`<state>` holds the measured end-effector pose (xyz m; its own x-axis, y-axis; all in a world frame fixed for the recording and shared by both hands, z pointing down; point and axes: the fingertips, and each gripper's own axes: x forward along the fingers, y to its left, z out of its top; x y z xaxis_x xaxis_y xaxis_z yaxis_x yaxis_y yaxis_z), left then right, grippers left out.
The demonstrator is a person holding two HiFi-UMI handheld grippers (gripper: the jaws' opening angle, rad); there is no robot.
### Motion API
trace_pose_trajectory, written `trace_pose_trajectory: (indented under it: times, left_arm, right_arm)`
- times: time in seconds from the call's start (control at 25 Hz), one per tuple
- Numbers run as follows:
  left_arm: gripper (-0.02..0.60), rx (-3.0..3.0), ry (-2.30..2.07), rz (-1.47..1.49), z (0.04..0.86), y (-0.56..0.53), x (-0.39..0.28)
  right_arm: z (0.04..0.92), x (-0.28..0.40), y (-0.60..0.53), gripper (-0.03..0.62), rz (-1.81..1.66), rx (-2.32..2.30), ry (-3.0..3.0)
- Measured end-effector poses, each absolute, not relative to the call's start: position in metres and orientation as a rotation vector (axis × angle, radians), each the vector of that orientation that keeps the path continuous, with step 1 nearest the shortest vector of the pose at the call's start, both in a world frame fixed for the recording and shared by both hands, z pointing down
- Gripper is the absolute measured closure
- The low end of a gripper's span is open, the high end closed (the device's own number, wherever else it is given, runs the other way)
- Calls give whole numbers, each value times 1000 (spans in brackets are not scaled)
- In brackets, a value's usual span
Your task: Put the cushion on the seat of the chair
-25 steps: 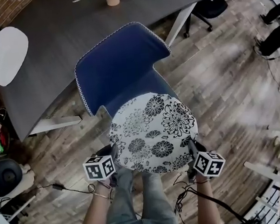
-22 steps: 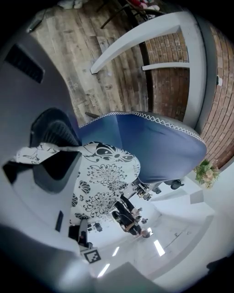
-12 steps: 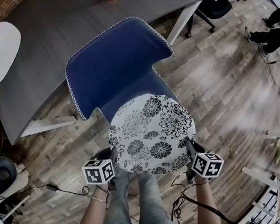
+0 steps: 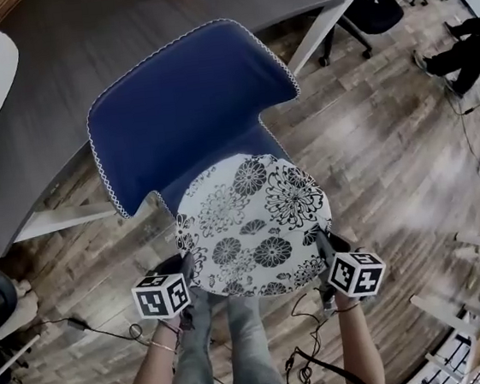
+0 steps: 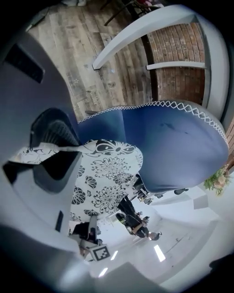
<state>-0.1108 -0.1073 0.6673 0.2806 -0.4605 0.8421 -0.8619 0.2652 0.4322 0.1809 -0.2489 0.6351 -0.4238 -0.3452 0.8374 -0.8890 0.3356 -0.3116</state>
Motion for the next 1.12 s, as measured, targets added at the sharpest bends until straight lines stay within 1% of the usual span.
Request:
trace_pose_trajectory:
  times: [0.28, 0.4, 0.48, 0.64, 1.12]
  left_arm:
    - [568, 1333, -1400, 430, 649, -94, -105]
    - [569, 1506, -1325, 512, 646, -111, -129]
    - [568, 1567, -1300, 534, 643, -114, -129]
    - [568, 1567, -1319, 518, 640, -107, -118]
    - [568, 1514, -1367, 514, 664, -110, -118]
  right_arm:
    - [623, 181, -254, 563, 1030, 1014, -1968]
    - [620, 181, -221, 563, 1094, 1236, -1968]
    - [617, 187, -209, 563, 1101, 1303, -1968]
    - [615, 193, -217, 563, 1068, 1264, -1981]
    - [648, 189, -251, 562, 987, 1180, -1949]
